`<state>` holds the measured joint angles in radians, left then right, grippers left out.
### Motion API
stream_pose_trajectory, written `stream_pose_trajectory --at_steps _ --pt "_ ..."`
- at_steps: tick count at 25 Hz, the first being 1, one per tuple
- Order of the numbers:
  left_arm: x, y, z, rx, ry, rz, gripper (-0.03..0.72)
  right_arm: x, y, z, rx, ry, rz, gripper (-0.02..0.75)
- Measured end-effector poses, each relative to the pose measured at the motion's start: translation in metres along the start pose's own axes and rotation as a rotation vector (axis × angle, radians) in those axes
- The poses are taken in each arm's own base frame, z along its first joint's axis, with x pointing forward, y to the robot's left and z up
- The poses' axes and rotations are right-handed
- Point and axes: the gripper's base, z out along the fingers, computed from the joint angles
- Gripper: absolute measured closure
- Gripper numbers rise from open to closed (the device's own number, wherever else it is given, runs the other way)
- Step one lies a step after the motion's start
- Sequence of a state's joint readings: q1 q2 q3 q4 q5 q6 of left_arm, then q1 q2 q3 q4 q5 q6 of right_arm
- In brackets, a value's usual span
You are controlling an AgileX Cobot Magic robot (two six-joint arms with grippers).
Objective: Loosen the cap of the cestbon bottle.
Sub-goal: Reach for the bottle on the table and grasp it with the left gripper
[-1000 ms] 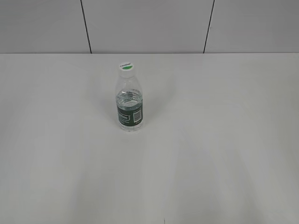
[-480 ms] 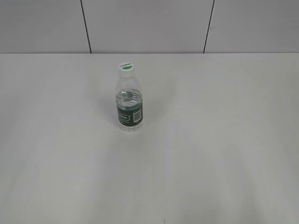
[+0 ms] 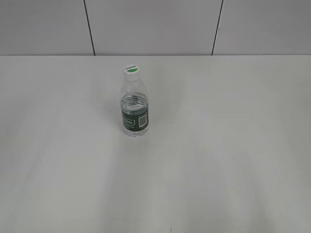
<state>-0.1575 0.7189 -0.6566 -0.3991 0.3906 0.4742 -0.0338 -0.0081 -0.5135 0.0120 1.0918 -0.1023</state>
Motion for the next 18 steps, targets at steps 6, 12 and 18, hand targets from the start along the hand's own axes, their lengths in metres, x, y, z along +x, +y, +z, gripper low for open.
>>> stream_pose_trajectory --at_steps 6,12,18 --pt "0.006 0.017 0.063 -0.087 0.023 -0.057 0.449 0.0 -0.001 0.0 0.006 0.001 -0.003 0.234" --pt "0.02 0.037 0.115 -0.234 -0.02 -0.16 0.449 0.0 0.0 0.0 0.004 0.0 -0.002 0.234" --pt "0.049 0.047 0.16 -0.31 -0.02 -0.251 0.449 0.0 0.0 0.0 0.004 0.0 -0.002 0.234"
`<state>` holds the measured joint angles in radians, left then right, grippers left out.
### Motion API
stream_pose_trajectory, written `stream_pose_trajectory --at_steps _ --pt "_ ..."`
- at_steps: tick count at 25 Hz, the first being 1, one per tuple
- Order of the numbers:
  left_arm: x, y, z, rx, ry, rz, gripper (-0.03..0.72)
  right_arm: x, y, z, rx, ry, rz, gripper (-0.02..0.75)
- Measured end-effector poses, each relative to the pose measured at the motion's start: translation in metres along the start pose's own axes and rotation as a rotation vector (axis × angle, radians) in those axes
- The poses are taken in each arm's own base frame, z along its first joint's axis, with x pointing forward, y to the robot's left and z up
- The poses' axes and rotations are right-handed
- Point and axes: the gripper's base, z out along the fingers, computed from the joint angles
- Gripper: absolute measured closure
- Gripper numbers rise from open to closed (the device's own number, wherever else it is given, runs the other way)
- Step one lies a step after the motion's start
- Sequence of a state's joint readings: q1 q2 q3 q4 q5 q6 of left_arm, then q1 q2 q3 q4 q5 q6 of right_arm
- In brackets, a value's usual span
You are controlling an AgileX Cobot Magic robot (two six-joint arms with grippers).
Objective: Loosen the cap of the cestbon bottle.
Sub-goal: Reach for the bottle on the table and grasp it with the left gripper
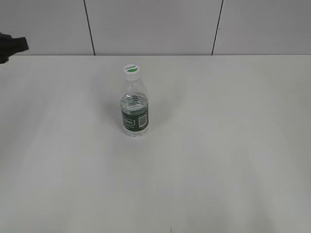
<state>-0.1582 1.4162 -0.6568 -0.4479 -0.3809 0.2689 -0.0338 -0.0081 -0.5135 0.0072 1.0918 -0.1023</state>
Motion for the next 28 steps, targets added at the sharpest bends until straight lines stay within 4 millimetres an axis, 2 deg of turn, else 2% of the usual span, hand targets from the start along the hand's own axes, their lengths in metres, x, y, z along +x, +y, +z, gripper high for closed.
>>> stream_pose_trajectory --at_steps 5,9,12,15,22,28 --pt "0.021 -0.011 0.028 0.11 -0.055 -0.012 0.449 0.0 -0.001 0.0 0.006 0.001 -0.003 0.234" --pt "0.034 -0.026 0.038 0.276 -0.074 0.039 0.449 0.0 -0.001 0.0 0.006 0.001 -0.003 0.234" --pt "0.048 -0.03 0.046 0.375 -0.055 0.061 0.449 0.0 -0.001 0.0 0.006 0.001 -0.003 0.234" --pt "0.06 -0.025 0.054 0.455 -0.053 0.034 0.449 0.0 -0.001 0.0 0.006 0.001 -0.003 0.234" --pt "0.084 0.002 0.063 0.623 -0.031 0.056 0.449 0.0 -0.001 0.0 0.006 0.001 -0.003 0.234" --pt "0.087 0.004 0.069 0.805 0.015 0.164 0.449 0.0 -0.001 0.0 0.006 0.001 -0.003 0.234"
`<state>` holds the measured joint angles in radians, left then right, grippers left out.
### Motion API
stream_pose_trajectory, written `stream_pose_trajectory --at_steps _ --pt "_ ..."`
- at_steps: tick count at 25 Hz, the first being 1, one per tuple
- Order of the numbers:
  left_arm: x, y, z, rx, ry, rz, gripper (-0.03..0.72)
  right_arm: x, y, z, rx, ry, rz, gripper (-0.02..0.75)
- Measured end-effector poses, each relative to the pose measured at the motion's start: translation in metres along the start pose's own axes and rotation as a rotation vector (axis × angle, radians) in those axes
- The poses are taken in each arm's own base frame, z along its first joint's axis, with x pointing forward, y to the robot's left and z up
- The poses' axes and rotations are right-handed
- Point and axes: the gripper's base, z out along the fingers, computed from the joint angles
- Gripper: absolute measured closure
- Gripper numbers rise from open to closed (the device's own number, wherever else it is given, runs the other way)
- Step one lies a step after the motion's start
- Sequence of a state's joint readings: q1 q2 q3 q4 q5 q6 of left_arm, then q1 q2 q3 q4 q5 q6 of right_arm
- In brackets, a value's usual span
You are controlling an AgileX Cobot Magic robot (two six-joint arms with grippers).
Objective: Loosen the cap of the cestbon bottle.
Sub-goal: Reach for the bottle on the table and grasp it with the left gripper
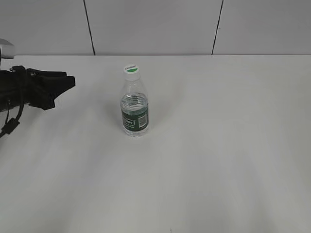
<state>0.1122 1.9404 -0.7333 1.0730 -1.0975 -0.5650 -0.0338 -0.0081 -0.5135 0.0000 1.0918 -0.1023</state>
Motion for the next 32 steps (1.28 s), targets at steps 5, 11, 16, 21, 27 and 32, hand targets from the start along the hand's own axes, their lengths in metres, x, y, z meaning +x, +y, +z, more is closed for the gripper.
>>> stream_pose_trajectory --at_steps 5,11,16,21,27,32 --pt "0.001 0.002 0.012 0.158 0.01 0.075 0.449 0.0 0.0 0.0 0.0 0.0 0.0 0.234" --pt "0.002 0.011 0.025 0.302 0.052 0.147 0.454 0.0 0.0 0.0 0.0 0.0 0.0 0.234" --pt "0.004 0.012 0.027 0.363 0.087 0.195 0.456 0.0 0.0 0.0 0.0 0.0 0.0 0.234" --pt "0.004 0.012 0.027 0.363 0.087 0.193 0.452 0.0 0.0 0.0 0.0 0.0 0.0 0.234" --pt "0.004 0.012 0.027 0.371 0.094 0.197 0.449 0.0 0.0 0.0 0.0 0.0 0.0 0.234" --pt "0.005 0.011 0.027 0.373 0.094 0.195 0.447 0.0 0.0 0.0 0.0 0.0 0.0 0.234"
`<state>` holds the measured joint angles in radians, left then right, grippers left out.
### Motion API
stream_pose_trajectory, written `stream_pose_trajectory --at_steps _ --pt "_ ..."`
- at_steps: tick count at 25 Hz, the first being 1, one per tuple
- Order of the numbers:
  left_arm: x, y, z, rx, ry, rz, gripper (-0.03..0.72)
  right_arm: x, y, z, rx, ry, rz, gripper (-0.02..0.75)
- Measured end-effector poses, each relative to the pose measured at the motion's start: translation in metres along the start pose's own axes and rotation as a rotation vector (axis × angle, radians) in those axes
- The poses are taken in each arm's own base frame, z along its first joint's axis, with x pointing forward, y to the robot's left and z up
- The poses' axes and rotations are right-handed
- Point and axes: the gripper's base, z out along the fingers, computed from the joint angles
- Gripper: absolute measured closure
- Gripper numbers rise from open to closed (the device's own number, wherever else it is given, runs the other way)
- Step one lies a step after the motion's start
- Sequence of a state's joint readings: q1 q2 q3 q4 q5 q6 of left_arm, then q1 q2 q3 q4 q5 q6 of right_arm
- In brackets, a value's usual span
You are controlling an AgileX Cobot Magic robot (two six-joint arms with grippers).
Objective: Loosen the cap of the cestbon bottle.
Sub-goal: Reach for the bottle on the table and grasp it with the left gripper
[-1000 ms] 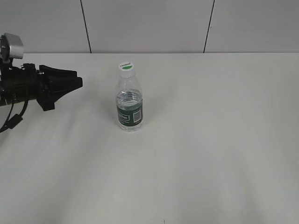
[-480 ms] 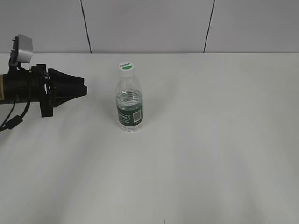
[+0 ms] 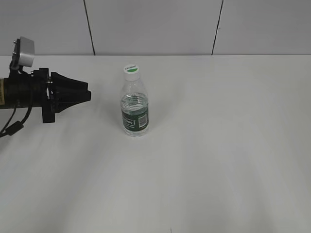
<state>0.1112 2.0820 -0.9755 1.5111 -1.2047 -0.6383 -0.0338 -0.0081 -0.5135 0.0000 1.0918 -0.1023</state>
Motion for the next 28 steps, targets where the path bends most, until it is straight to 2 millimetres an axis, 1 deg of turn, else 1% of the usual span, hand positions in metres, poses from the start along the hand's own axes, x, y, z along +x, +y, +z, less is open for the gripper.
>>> stream_pose_trajectory --at_steps 3,6,11,14,18,21,28 --pt "0.006 0.0 0.003 0.007 0.005 -0.053 0.426 0.0 0.0 0.0 0.0 0.0 0.0 0.234" --pt "0.013 -0.002 0.009 0.022 0.01 -0.089 0.374 0.0 0.0 0.0 0.0 0.0 0.0 0.234" --pt "0.016 -0.006 0.024 0.035 -0.002 -0.123 0.195 0.0 0.0 0.0 0.0 0.0 0.0 0.234" --pt "0.015 -0.012 0.033 0.059 -0.001 -0.124 0.143 0.0 0.0 0.0 0.0 0.0 0.0 0.234" --pt "0.015 -0.021 0.05 0.09 0.006 -0.128 0.129 0.0 0.0 0.0 0.0 0.0 0.0 0.234" --pt "0.019 -0.026 0.062 0.097 0.024 -0.142 0.126 0.0 0.0 0.0 0.0 0.0 0.0 0.234" --pt "0.033 -0.028 0.076 0.066 0.025 -0.174 0.125 0.0 0.0 0.0 0.0 0.0 0.0 0.234"
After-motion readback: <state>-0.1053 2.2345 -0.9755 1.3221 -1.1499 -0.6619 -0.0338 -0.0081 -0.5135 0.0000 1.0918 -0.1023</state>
